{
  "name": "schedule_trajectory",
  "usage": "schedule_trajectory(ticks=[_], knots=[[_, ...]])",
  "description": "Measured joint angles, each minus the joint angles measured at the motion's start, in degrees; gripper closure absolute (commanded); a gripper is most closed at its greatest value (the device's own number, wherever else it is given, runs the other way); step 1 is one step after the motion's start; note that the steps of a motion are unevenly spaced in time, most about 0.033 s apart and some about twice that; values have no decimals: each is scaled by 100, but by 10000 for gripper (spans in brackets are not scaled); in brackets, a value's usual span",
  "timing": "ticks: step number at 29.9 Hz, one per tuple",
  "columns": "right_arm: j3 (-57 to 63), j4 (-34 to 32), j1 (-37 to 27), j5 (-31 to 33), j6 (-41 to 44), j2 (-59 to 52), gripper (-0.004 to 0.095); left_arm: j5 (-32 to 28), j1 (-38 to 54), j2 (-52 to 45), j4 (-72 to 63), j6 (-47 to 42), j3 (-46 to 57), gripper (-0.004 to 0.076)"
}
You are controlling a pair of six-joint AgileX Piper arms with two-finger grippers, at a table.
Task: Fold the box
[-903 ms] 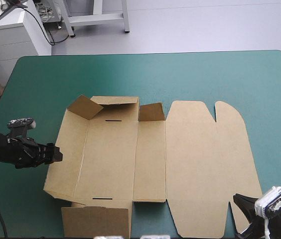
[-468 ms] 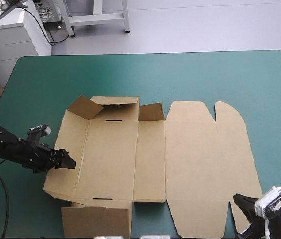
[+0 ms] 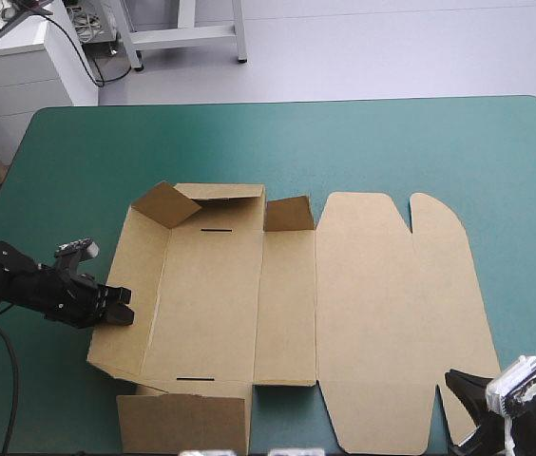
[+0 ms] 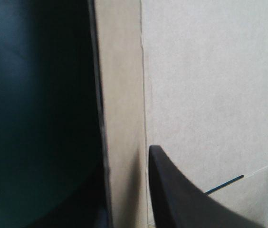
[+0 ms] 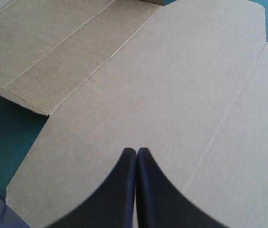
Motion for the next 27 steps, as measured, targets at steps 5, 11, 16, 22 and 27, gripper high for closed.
schedule_trajectory(ticks=[5,11,16,22,27], knots=[[0,0,0,0,-2,0,927,103,0,314,0,19,5,681],[0,0,0,0,-13,0,927,203,0,474,-119,121,-2,732],[0,0,0,0,-16,0,927,252,-35,499,-36,217,-277,732],[0,0,0,0,-16,0,927,247,-732,526,350,229,-1434,732],[0,0,0,0,-16,0,927,158,-1775,536,1009,279,-2634,732]])
